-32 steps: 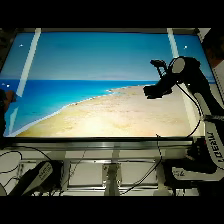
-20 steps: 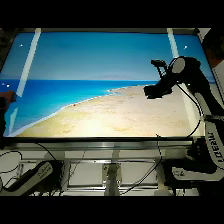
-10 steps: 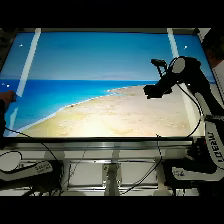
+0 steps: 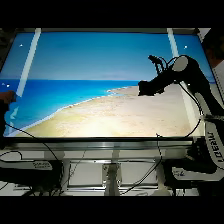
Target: Fold the clothes and pants, and hang the long-sleeved shirts on hangers.
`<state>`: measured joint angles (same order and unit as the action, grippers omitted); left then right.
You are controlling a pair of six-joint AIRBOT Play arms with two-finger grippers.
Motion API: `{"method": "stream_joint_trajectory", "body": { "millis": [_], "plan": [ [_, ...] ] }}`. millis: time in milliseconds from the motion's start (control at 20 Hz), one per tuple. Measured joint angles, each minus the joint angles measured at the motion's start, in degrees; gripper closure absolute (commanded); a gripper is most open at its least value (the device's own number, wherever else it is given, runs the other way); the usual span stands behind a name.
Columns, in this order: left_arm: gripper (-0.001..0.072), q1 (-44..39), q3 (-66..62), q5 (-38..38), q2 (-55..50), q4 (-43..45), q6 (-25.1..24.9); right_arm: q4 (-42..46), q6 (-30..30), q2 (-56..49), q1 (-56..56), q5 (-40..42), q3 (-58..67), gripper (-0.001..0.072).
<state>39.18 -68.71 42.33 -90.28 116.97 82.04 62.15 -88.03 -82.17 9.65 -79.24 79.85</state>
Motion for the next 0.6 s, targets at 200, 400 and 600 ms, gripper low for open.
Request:
{"method": "stream_joint_trajectory", "body": {
  "millis": [200,400,600],
  "plan": [
    [0.0275,1.7,0.0,-4.2,-1.01,0.04,1.7,-4.63,0.0,0.0,0.0,1.29,0.0,0.0694],
    [0.0469,2.84,0.0,-4.31,-2.01,0.07,2.32,-7.52,0.0,0.0,0.0,2.73,0.0,0.0694],
    [0.0695,2.93,-0.04,-3.43,-1.9,0.04,2.62,-8.9,0.0,0.0,0.02,3.52,0.0,0.0694]
  ]
}}
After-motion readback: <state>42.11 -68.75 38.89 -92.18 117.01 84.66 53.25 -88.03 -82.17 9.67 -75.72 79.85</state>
